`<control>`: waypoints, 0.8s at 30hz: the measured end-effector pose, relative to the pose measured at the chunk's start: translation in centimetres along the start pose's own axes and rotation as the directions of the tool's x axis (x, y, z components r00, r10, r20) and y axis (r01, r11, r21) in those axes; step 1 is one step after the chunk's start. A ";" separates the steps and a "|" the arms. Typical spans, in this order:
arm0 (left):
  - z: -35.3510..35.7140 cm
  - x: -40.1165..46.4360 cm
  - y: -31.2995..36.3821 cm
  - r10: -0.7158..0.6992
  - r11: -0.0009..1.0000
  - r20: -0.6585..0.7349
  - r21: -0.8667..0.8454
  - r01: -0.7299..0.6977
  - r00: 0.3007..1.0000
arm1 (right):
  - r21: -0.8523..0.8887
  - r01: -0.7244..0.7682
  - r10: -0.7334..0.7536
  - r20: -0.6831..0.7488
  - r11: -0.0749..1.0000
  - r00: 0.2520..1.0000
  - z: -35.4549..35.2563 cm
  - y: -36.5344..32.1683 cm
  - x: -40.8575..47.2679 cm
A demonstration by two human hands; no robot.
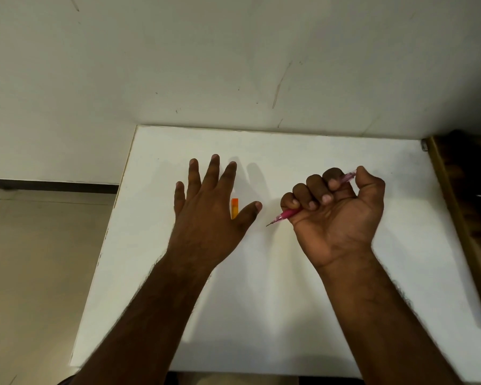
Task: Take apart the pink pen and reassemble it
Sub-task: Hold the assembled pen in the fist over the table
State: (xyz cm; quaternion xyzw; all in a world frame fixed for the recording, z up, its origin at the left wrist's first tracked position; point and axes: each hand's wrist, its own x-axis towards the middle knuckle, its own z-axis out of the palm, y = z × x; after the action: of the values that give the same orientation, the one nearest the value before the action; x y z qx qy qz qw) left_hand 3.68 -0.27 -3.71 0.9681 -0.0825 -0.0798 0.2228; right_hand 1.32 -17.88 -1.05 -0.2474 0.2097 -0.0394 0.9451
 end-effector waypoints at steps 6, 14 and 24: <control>0.0 0.1 -0.3 0.015 1.000 0.029 0.010 -0.016 0.999 | 0.005 0.007 -0.007 -0.008 1.000 1.000 -0.1 -0.3 0.1; -0.2 0.6 -0.6 0.021 1.000 0.046 -0.008 -0.021 0.999 | 0.015 0.018 -0.018 0.008 1.000 1.000 -0.2 -0.6 0.2; -0.8 0.4 0.2 0.017 0.989 0.003 -0.149 -0.017 1.000 | 0.028 0.012 -0.012 0.005 1.000 1.000 -0.3 -0.6 0.3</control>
State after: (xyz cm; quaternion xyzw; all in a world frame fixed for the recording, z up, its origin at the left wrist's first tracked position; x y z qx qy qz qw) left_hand 4.24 -0.16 -2.93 0.9478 -0.0850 -0.0860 0.2951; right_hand 1.47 -18.59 -1.07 -0.2353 0.2051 -0.0473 0.9488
